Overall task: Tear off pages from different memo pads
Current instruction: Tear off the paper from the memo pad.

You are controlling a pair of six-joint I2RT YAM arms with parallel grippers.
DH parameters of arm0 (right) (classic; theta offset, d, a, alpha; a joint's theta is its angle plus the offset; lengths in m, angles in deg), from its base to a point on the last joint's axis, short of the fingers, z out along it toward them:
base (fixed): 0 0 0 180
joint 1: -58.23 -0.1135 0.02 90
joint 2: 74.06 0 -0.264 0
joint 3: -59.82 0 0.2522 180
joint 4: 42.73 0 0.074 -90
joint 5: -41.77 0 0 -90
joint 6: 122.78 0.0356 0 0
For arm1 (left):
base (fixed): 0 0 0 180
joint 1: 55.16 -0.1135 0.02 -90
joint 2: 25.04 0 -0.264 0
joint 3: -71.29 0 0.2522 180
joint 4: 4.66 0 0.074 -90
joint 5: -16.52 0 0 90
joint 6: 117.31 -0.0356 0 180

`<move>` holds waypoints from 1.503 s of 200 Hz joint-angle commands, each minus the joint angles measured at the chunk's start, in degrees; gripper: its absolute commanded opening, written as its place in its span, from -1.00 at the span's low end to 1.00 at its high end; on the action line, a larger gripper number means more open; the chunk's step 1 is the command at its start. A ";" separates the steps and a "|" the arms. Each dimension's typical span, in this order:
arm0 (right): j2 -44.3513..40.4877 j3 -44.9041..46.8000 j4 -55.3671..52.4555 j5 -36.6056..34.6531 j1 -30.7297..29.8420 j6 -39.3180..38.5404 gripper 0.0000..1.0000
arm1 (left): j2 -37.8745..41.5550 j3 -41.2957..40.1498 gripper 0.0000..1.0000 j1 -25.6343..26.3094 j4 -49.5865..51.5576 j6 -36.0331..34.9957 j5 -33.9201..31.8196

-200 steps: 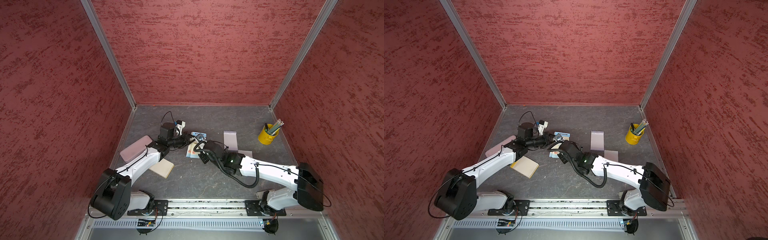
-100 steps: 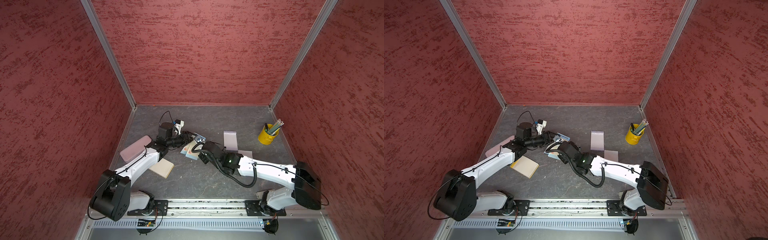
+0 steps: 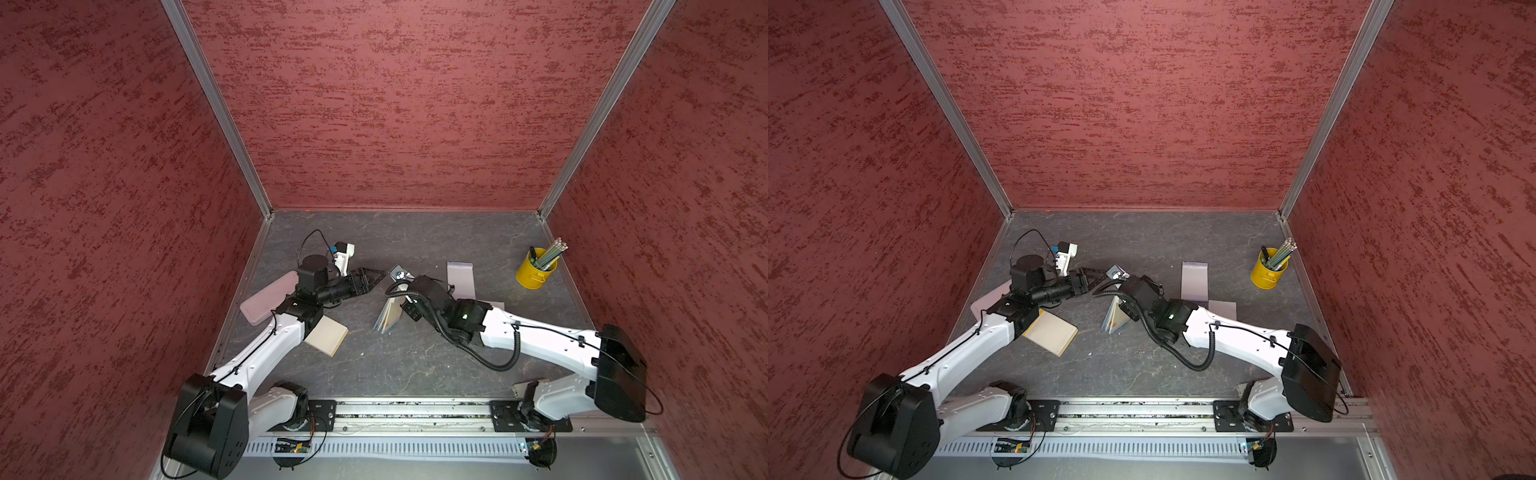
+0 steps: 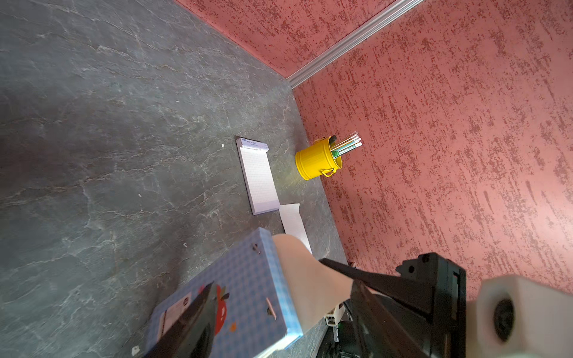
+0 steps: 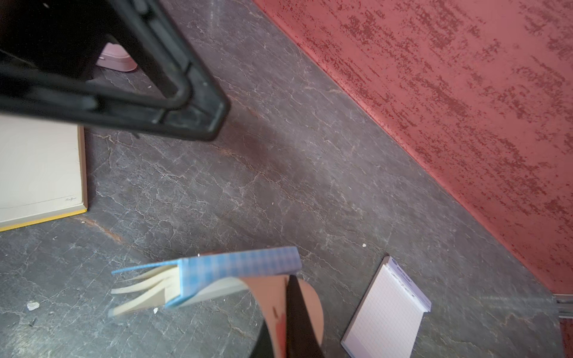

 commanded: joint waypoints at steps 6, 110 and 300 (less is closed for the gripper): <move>-0.93 -2.36 -1.73 -1.12 0.35 -2.81 -1.00 | 3.61 -1.03 0.35 0.05 3.83 -8.31 -1.86; 0.01 -4.51 -2.11 -0.92 0.79 -5.50 -1.00 | 9.09 -7.74 0.35 16.50 5.08 -24.59 -22.03; -3.76 -6.02 -2.75 2.85 0.70 -3.54 -1.00 | -2.35 -5.88 -0.35 19.85 -4.64 -28.13 -21.92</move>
